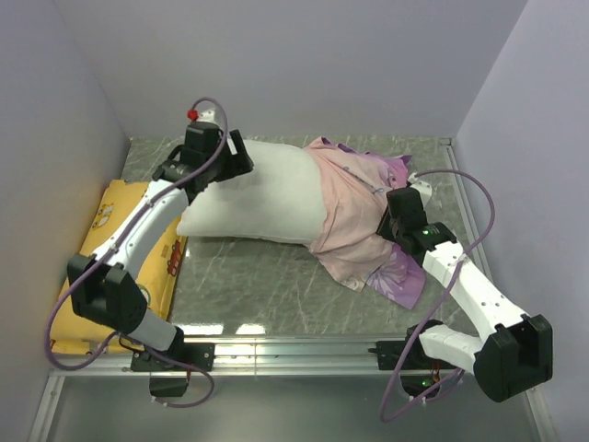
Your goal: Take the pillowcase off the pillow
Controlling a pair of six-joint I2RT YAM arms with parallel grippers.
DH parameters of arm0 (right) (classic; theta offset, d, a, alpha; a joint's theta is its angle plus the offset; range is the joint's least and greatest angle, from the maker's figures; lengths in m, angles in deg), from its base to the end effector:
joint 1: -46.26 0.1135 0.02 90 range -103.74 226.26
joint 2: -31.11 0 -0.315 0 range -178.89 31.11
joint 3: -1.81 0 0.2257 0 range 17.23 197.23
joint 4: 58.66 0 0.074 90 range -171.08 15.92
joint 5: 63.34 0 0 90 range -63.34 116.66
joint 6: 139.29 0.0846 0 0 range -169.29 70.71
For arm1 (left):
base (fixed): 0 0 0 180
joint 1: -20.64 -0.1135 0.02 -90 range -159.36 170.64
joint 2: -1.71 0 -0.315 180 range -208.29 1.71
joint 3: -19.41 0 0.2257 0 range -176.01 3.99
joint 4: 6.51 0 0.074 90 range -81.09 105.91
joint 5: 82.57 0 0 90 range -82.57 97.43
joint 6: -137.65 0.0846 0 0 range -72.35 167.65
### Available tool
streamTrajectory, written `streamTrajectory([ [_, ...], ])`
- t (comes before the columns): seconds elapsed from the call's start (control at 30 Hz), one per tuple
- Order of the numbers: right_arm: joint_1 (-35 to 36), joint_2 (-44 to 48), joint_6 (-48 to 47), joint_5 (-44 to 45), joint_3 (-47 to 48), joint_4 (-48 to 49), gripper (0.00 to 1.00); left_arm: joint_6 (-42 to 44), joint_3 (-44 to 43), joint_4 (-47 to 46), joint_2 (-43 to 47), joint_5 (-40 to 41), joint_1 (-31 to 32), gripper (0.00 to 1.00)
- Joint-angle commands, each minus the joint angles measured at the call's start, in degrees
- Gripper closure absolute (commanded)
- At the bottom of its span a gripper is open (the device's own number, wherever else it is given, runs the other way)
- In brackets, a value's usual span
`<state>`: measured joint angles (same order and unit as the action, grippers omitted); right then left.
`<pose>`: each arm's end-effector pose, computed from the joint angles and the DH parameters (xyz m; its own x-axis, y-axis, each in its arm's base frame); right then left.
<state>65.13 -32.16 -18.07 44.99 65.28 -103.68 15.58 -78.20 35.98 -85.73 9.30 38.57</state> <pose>0.2106 0.0439 0.2869 -0.6201 0.3080 -0.7215 0.2637 0.9480 0.1781 0.3453 -0.1088 0.3833 -0.5805 -0.3699 -0.7254 -0.0316 0.9004 -0.4339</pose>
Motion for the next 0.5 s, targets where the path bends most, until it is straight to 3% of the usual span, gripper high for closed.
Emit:
streamTrajectory([
  [0.0,0.72,-0.8,-1.42,-0.4,-1.12,3.32,0.55,-1.84,3.33,2.12,8.32,14.89,8.57,0.14],
  [0.13,0.55,-0.02,-2.04,-0.4,-1.38,4.29,0.47,-13.16,19.21,-3.59,16.93,19.04,17.38,0.12],
  [0.3,0.55,0.86,-2.83,-1.1,-0.68,3.94,0.43,-22.23,28.3,-7.81,20.64,24.41,26.78,0.09],
  [0.47,0.55,3.23,-4.68,-0.31,0.99,0.7,0.3,-22.51,34.72,-17.55,18.01,24.33,27.86,0.02],
])
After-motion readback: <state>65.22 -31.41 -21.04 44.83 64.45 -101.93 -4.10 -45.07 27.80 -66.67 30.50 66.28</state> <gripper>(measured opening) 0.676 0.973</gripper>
